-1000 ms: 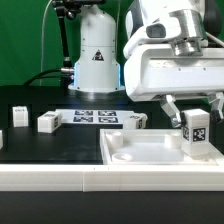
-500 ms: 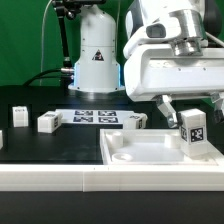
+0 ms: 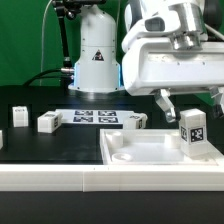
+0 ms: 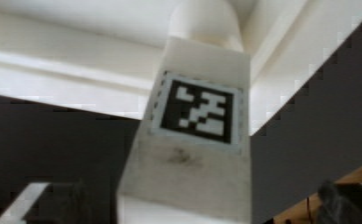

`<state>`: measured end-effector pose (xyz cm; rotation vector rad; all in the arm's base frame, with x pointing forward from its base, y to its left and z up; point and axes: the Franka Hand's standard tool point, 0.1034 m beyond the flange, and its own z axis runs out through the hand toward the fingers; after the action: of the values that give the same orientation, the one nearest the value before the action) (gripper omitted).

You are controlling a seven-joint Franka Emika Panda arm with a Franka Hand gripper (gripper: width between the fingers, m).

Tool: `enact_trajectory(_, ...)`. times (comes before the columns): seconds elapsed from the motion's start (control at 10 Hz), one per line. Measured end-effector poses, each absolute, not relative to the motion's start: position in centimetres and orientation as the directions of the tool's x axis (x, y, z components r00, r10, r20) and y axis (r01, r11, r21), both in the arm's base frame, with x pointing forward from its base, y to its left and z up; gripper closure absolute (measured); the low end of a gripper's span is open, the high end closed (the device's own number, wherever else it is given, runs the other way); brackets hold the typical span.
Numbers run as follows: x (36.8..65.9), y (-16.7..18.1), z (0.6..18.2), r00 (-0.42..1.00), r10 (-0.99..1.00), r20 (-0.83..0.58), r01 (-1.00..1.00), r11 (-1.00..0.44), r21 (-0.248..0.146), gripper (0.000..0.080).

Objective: Assemble one leg

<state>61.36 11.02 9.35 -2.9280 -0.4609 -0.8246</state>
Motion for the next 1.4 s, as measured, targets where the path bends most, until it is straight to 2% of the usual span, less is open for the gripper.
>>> enact_trajectory(0.2, 61.39, 11.01, 9.33, 0.812, 0.267, 0.519, 0.302, -0.953, 0.018, 0.0151)
enact_trajectory(0.4, 61.06, 11.69, 9.10, 0.862, 0.290, 0.416, 0.323, -0.946, -0.011, 0.0151)
enact_trajectory(0.6, 61.25, 11.42, 9.12, 0.918, 0.301, 0.257, 0.325, -0.944, -0.054, 0.0151)
enact_trajectory(0.7, 61.34, 11.54, 9.21, 0.926, 0.307, 0.220, 0.328, -0.942, -0.065, 0.0151)
enact_trajectory(0.8, 60.67, 11.67, 8.94, 0.940, 0.321, 0.119, 0.333, -0.938, -0.095, 0.0151)
enact_trajectory(1.1, 60.63, 11.70, 8.77, 0.939, 0.340, -0.058, 0.328, -0.933, -0.150, 0.0151)
enact_trajectory(1.4, 61.42, 11.41, 8.64, 0.942, 0.335, -0.035, 0.327, -0.934, -0.146, 0.0151)
